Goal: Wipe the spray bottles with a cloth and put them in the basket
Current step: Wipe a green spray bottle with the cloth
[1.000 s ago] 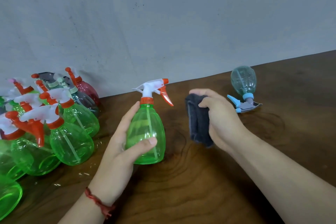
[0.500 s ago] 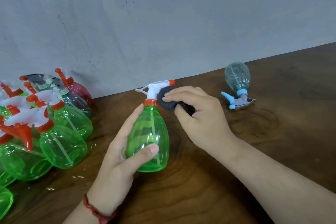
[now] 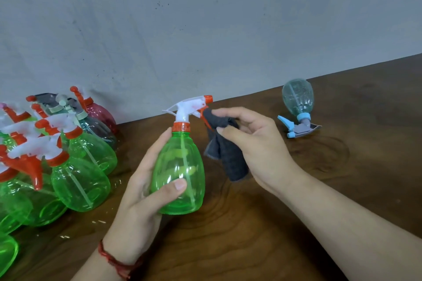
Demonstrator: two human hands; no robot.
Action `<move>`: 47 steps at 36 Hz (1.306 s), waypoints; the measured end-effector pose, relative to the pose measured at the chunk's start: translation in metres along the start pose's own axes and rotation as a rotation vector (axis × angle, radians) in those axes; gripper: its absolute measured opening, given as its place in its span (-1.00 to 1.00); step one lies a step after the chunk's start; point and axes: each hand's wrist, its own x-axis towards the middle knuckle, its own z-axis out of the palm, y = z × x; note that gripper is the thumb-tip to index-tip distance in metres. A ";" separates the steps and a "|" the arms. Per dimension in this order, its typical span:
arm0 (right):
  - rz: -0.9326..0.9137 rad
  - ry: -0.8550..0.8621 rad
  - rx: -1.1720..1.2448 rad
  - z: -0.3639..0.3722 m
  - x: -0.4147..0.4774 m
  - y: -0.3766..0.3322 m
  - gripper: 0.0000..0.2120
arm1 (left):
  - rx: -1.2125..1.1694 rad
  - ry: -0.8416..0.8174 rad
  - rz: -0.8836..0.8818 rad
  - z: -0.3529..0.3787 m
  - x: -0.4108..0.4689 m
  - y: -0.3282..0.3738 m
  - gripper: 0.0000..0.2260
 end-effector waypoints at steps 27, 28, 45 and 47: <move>0.337 0.001 0.248 0.021 -0.017 0.017 -0.77 | -0.168 0.331 -0.141 -0.013 0.014 -0.016 -0.46; 0.321 0.021 0.221 0.020 -0.016 0.016 -0.78 | -0.235 0.313 -0.142 -0.013 0.014 -0.014 -0.49; 0.061 -0.079 -0.097 0.035 -0.036 0.013 -0.69 | 0.194 0.206 -0.120 0.006 0.008 -0.020 -0.24; 0.032 -0.111 -0.144 0.035 -0.037 0.010 -0.66 | 0.242 0.215 -0.090 0.003 0.010 -0.022 -0.10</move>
